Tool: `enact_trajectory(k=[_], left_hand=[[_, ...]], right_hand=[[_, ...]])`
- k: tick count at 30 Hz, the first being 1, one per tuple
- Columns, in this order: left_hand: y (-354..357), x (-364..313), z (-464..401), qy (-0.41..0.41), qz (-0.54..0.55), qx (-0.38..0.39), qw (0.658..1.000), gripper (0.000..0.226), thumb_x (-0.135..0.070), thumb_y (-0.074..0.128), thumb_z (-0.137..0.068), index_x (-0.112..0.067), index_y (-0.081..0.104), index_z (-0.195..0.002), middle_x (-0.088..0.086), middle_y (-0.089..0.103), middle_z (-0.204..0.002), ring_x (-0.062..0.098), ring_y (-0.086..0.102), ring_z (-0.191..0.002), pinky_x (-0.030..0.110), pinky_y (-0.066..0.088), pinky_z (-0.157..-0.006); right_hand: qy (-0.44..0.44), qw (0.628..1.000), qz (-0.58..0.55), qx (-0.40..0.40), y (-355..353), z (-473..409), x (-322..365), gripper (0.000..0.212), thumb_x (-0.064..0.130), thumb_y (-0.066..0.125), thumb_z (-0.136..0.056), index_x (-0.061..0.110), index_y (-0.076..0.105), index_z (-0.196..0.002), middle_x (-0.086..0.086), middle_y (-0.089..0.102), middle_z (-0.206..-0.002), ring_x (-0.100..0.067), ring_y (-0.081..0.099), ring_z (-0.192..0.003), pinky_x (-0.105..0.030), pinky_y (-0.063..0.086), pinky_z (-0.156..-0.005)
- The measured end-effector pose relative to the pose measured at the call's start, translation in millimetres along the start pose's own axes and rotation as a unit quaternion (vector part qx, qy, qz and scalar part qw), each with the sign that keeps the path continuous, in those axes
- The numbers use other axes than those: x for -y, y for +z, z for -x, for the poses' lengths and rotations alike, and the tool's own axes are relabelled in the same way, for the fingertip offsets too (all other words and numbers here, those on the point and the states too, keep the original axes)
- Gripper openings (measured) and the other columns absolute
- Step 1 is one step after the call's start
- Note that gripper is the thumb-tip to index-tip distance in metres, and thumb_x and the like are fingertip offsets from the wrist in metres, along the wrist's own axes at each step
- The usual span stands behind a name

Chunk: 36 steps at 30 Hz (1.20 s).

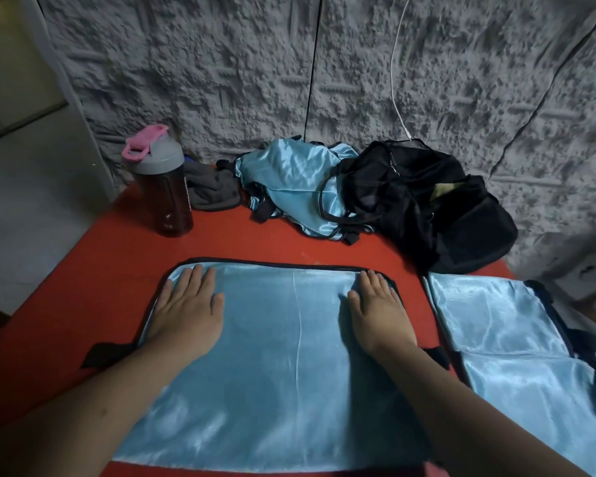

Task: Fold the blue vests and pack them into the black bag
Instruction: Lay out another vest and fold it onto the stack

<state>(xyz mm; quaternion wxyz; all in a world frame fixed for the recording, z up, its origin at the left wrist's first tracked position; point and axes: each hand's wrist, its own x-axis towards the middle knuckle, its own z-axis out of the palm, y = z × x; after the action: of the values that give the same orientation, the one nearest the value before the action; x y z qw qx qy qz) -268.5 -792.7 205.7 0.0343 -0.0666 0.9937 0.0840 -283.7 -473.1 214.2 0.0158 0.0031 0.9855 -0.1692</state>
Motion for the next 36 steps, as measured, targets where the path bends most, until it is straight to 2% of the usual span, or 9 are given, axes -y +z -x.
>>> enact_trajectory(k=[4,7,11,16,22,26,29,33,36], left_hand=[[-18.7,-7.7,14.4,0.047,0.028,-0.016,0.998,0.062,-0.043,0.015,-0.106,-0.017,0.006,-0.162,-0.004,0.001,-0.17,0.018,-0.01,-0.155,0.043,-0.008,-0.125],[-28.8,-28.9,53.5,0.091,0.069,-0.034,0.993,0.061,-0.041,0.019,-0.106,-0.015,0.014,-0.161,-0.002,0.007,-0.169,0.019,-0.005,-0.156,0.042,-0.006,-0.126],[-5.4,-33.4,105.3,0.048,0.042,0.002,0.998,0.064,-0.046,0.017,-0.105,-0.019,0.004,-0.162,-0.003,0.002,-0.17,0.021,-0.004,-0.156,0.045,-0.002,-0.126],[16.5,-4.7,115.5,0.016,-0.001,-0.039,0.999,0.087,-0.057,-0.013,-0.083,-0.024,0.006,-0.162,-0.008,0.003,-0.169,0.014,-0.001,-0.156,0.039,-0.004,-0.125],[13.7,21.7,117.3,0.001,-0.037,-0.021,0.999,0.077,-0.054,0.002,-0.094,-0.02,0.024,-0.159,-0.004,0.023,-0.165,0.015,0.016,-0.154,0.042,0.006,-0.125],[14.3,35.1,114.9,-0.005,-0.026,-0.041,0.999,0.079,-0.057,-0.005,-0.089,-0.027,0.007,-0.161,-0.011,0.005,-0.168,0.009,-0.001,-0.155,0.041,0.0,-0.125],[12.2,39.5,114.2,-0.015,-0.015,-0.046,0.999,0.08,-0.058,-0.005,-0.088,-0.029,0.01,-0.162,-0.012,0.005,-0.168,0.012,-0.003,-0.155,0.042,0.004,-0.125],[11.8,39.6,115.4,-0.012,-0.021,-0.044,0.999,0.083,-0.059,-0.008,-0.086,-0.028,0.007,-0.162,-0.011,0.002,-0.169,0.012,-0.005,-0.155,0.042,0.003,-0.125],[10.7,38.4,116.7,-0.009,-0.018,-0.042,0.999,0.084,-0.06,-0.009,-0.086,-0.028,0.005,-0.162,-0.011,0.0,-0.169,0.013,-0.007,-0.155,0.043,0.001,-0.126]], right_hand=[[-0.05,0.993,-0.094,-0.042,-19.0,26.4,23.6,0.055,0.03,0.034,-0.109,0.014,0.023,-0.161,-0.003,0.015,-0.169,-0.018,0.009,-0.157,-0.026,0.009,-0.124],[-0.096,0.99,-0.101,-0.001,-13.7,74.0,56.6,0.06,0.027,0.035,-0.109,0.014,0.014,-0.163,-0.004,0.007,-0.17,-0.018,0.003,-0.157,-0.028,0.005,-0.126],[-0.112,0.994,-0.001,0.0,19.6,131.5,62.9,0.064,0.041,0.026,-0.105,0.015,0.014,-0.162,-0.007,0.009,-0.169,-0.021,0.003,-0.157,-0.041,0.008,-0.128],[-0.064,0.996,0.053,0.009,16.7,150.5,21.2,0.076,0.058,0.008,-0.099,0.016,0.008,-0.163,-0.002,0.002,-0.171,-0.015,-0.01,-0.156,-0.039,-0.008,-0.125],[-0.035,0.996,0.076,0.028,-2.8,155.1,-8.2,0.086,0.063,-0.007,-0.091,0.018,0.003,-0.163,0.0,-0.002,-0.171,-0.012,-0.011,-0.156,-0.033,-0.008,-0.125],[-0.014,0.996,0.083,0.016,-6.8,155.3,-17.4,0.089,0.066,-0.011,-0.089,0.018,0.005,-0.163,0.001,-0.001,-0.171,-0.011,-0.011,-0.155,-0.036,-0.002,-0.127],[-0.025,0.996,0.086,0.023,-7.4,154.4,-19.8,0.095,0.069,-0.02,-0.085,0.019,0.002,-0.163,0.002,-0.004,-0.171,-0.01,-0.014,-0.155,-0.037,-0.002,-0.127],[-0.055,0.993,0.093,0.048,-9.0,152.5,-33.7,0.084,0.066,-0.013,-0.09,0.025,-0.004,-0.163,0.007,-0.013,-0.169,-0.006,-0.023,-0.152,-0.031,-0.012,-0.124],[-0.062,0.989,0.128,0.046,-10.8,150.5,-48.9,0.087,0.069,-0.02,-0.087,0.027,-0.007,-0.162,0.008,-0.016,-0.168,-0.006,-0.025,-0.151,-0.031,-0.013,-0.123]])
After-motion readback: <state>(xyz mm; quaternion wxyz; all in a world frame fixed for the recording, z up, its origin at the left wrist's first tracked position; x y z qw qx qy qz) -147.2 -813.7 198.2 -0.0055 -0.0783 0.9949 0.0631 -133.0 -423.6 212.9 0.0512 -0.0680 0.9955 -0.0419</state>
